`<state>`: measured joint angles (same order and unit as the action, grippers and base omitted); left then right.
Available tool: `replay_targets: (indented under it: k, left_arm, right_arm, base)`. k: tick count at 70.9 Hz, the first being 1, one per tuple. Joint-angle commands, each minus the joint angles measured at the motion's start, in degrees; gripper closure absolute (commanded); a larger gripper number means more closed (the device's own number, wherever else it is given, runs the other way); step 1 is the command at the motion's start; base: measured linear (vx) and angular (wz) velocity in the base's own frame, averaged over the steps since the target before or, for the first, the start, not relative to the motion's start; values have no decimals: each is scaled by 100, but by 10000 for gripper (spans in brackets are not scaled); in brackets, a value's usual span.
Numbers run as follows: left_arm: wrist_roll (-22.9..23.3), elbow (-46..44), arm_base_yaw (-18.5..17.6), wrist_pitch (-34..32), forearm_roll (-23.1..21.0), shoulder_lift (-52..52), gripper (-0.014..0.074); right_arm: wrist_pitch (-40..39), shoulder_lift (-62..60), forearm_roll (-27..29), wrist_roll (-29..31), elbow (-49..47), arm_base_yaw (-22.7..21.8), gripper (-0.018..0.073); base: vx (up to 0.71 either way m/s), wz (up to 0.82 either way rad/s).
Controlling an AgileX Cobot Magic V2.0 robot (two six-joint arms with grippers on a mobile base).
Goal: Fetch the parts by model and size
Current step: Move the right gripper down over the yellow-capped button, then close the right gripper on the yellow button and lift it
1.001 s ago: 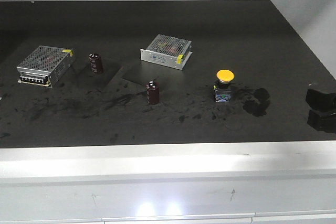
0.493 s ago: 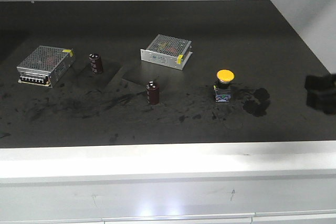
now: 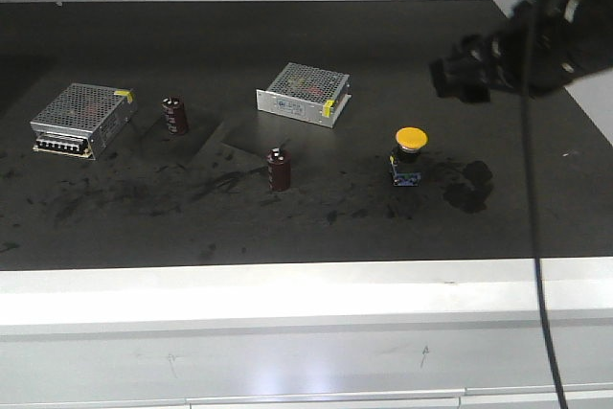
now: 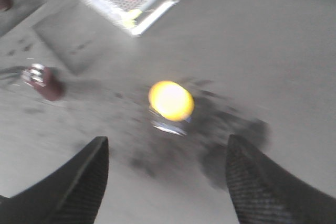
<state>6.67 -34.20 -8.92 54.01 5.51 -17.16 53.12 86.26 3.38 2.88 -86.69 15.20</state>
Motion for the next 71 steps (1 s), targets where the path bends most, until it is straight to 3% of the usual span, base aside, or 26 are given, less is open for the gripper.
replay_targets:
  k: [1, 16, 27, 71]
  left_arm:
    - [2, -141, -11, -381, -1, -65, 602]
    - [2, -141, -11, -381, -1, -65, 602]
    - [2, -141, -11, -381, -1, -65, 602]
    - [2, -141, -11, -381, -1, -65, 602]
  right_arm:
    - [317, 338, -19, -174, -879, 11, 98]
    - [1364, 1472, -24, -360, -2168, 11, 29]
    - [1671, 2026, -30, -367, -2674, 11, -12]
    - [1667, 3129, -209, -494, -2790, 11, 20]
  base:
    - [0, 0]
    - [0, 0]
    - [0, 0]
    - [0, 0]
